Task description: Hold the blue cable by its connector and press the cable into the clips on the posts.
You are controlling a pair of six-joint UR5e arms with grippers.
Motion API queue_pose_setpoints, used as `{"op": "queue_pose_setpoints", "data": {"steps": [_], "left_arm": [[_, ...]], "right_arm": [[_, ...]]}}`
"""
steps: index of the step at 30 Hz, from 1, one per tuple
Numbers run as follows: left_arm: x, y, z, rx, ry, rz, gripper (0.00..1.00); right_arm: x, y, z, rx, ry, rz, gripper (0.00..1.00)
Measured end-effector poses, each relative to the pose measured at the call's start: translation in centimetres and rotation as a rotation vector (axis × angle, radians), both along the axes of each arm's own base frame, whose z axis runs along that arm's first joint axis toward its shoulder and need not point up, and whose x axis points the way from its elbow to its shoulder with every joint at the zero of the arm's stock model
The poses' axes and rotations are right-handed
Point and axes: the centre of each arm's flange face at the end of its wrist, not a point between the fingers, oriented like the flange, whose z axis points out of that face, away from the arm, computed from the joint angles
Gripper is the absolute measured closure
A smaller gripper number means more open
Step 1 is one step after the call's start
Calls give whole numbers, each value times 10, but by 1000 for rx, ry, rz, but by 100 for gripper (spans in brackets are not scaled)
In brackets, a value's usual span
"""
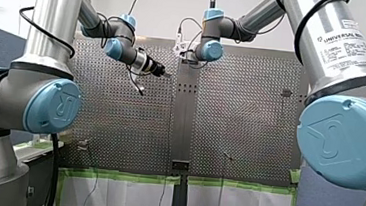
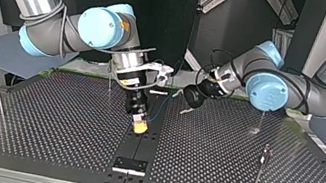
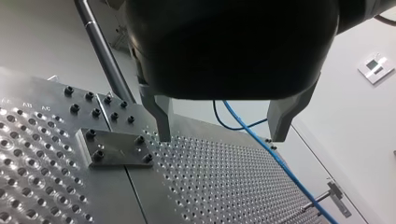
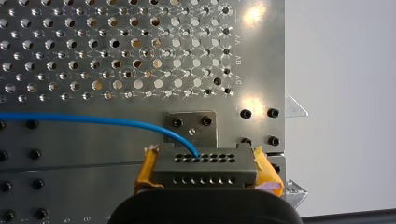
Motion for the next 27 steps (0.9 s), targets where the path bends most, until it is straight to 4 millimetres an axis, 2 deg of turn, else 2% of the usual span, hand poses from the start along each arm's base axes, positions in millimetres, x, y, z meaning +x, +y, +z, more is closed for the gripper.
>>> {"op": "queue_pose_setpoints", "data": {"steps": [27], "left_arm": [[9, -13, 5, -125, -25, -39, 0]], "right_arm": [[4, 4, 1, -4, -2, 23, 100]]}}
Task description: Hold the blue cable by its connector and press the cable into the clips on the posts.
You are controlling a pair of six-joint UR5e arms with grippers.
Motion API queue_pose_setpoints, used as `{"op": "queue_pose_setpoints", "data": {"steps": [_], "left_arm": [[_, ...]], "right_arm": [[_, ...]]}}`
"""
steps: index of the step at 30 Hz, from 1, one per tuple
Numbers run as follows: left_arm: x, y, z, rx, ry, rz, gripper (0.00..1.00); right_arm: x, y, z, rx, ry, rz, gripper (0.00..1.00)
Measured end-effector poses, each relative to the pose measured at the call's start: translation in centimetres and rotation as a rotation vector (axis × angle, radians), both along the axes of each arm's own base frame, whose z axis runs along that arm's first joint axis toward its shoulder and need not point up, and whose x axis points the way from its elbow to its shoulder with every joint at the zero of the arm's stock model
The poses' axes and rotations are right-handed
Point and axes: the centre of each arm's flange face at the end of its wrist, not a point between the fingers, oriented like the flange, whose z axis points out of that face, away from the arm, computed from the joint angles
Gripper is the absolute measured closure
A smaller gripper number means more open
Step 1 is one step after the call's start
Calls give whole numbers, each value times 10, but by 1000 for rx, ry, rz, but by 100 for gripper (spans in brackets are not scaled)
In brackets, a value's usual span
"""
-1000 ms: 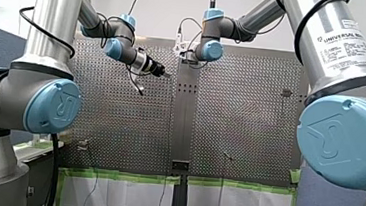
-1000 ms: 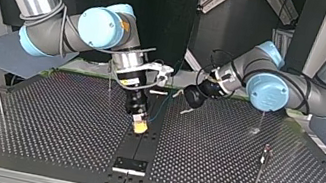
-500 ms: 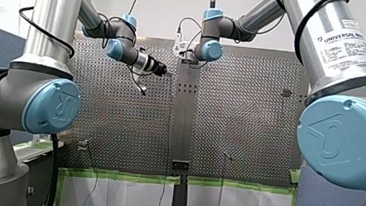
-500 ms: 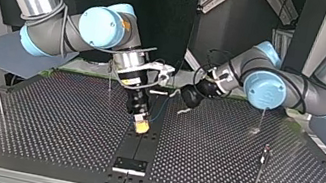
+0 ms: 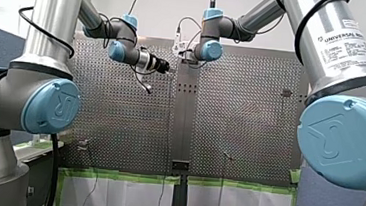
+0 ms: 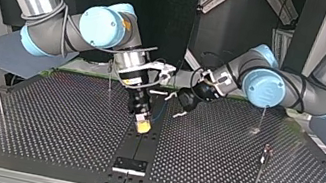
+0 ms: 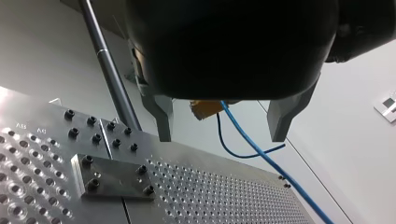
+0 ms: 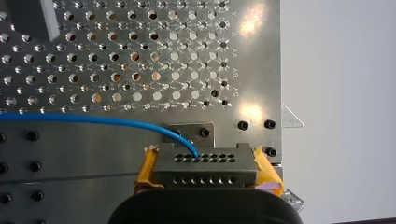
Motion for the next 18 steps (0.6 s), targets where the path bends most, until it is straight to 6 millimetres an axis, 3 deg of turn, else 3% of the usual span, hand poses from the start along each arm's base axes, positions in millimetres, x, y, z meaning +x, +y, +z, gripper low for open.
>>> {"op": "queue_pose_setpoints", "data": {"steps": [7, 18], "left_arm": [[6, -6, -21, 11, 34, -9, 0], [15, -19, -21, -9, 30, -27, 0]], "right_arm": [[0, 0, 0, -1, 1, 6, 100], [2, 1, 0, -2, 0, 12, 100]]}}
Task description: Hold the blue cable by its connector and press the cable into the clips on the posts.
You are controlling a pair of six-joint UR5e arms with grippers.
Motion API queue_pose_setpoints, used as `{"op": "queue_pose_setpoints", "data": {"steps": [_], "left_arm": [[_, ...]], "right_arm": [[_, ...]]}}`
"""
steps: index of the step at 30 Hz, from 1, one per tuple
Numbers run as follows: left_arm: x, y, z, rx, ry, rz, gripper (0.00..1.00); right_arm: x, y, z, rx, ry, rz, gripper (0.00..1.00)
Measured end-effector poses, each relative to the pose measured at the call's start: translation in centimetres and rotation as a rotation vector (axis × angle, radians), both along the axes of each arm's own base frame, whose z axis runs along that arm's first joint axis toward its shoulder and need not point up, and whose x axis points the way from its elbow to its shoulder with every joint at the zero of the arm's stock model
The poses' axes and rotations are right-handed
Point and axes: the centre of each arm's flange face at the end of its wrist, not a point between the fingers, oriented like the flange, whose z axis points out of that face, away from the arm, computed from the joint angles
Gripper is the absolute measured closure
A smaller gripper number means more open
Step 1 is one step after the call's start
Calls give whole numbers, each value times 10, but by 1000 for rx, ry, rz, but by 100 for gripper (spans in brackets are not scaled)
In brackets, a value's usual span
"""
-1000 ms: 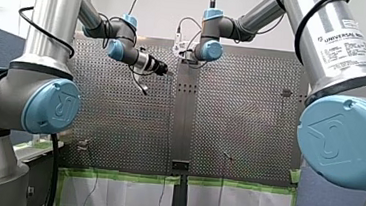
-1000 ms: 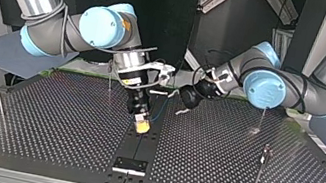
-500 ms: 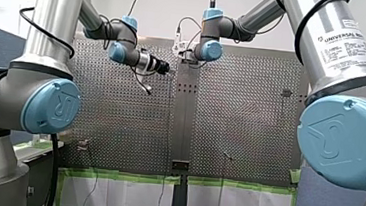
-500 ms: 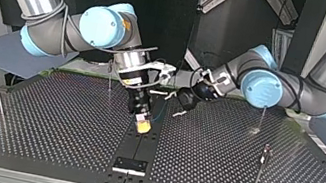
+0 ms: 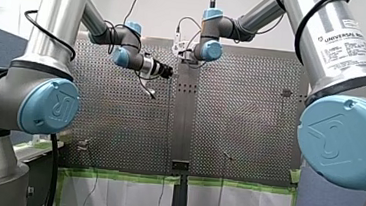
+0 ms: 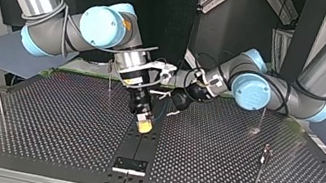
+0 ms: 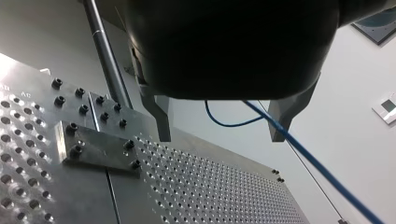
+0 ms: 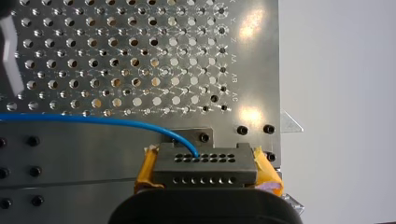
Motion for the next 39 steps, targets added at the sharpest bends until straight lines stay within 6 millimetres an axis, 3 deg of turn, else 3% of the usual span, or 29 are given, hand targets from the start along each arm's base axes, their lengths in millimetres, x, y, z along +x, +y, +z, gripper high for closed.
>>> {"op": "queue_pose_setpoints", "data": {"steps": [6, 24, 25, 26, 27, 28, 29, 31, 32, 33, 34, 39], "left_arm": [[6, -9, -13, -4, 15, -12, 0], [15, -14, -3, -6, -24, -3, 0], [16, -13, -3, -3, -27, 1, 16], [17, -12, -3, 2, -32, 9, 16], [17, -11, -3, 7, -37, 16, 26], [18, -10, -3, 12, -42, 23, 45], [19, -8, -3, 19, -50, 32, 45], [21, -7, -3, 29, -59, 46, 73], [22, -6, -3, 37, -66, 55, 73], [22, -5, -4, 43, -72, 62, 93], [23, -5, -4, 50, -77, 70, 100], [25, -4, -3, 85, -115, 108, 100]], "right_arm": [[2, 2, 0, 0, 0, 7, 100], [2, 2, 0, 2, 0, 12, 100], [2, 2, 0, 2, 0, 12, 100], [1, 2, 0, 2, 0, 12, 100], [1, 2, 0, 2, 0, 12, 100], [1, 2, 0, 2, 0, 11, 100], [1, 2, 0, 2, 0, 11, 100], [1, 1, 0, 2, 0, 11, 100], [1, 1, 0, 2, 0, 11, 100], [1, 1, 0, 2, 1, 11, 100], [1, 1, 0, 2, 1, 11, 100], [1, 1, 0, 2, 1, 12, 100]]}}
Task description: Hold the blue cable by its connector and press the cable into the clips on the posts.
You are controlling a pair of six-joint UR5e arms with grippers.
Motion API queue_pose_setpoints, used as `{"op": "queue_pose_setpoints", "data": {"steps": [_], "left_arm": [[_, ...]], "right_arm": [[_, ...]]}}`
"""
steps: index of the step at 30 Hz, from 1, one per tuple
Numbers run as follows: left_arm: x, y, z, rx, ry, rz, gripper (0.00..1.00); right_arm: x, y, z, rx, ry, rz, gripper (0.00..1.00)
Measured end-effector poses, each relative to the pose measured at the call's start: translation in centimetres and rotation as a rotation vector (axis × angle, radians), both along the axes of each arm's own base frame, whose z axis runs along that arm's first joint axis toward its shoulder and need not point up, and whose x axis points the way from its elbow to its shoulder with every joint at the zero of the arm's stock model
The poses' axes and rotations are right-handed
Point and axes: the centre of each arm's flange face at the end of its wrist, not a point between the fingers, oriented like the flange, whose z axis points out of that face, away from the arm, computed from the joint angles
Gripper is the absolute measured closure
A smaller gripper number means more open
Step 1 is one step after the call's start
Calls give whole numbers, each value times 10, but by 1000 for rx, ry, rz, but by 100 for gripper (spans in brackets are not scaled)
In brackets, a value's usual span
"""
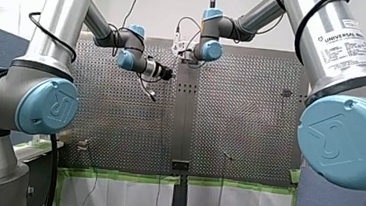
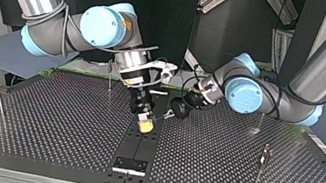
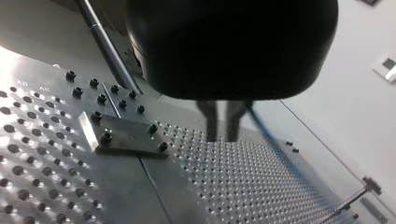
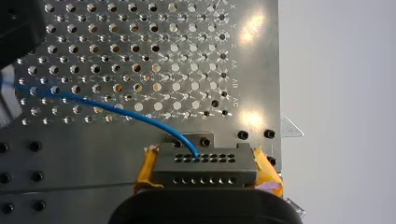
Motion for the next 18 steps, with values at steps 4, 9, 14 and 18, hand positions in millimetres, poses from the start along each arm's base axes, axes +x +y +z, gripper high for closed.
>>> {"op": "queue_pose_setpoints", "data": {"steps": [4, 9, 14, 18], "left_arm": [[1, 1, 0, 27, -21, 28, 100], [2, 6, -2, 68, -25, 68, 100], [4, 14, -5, 114, -23, 114, 100], [4, 22, -6, 150, -14, 148, 100]], "right_arm": [[0, 0, 0, 0, 0, 0, 100], [0, 0, 0, 0, 0, 1, 100], [0, 0, -1, 3, 2, 3, 100], [-1, 0, -3, 6, 4, 2, 100]]}}
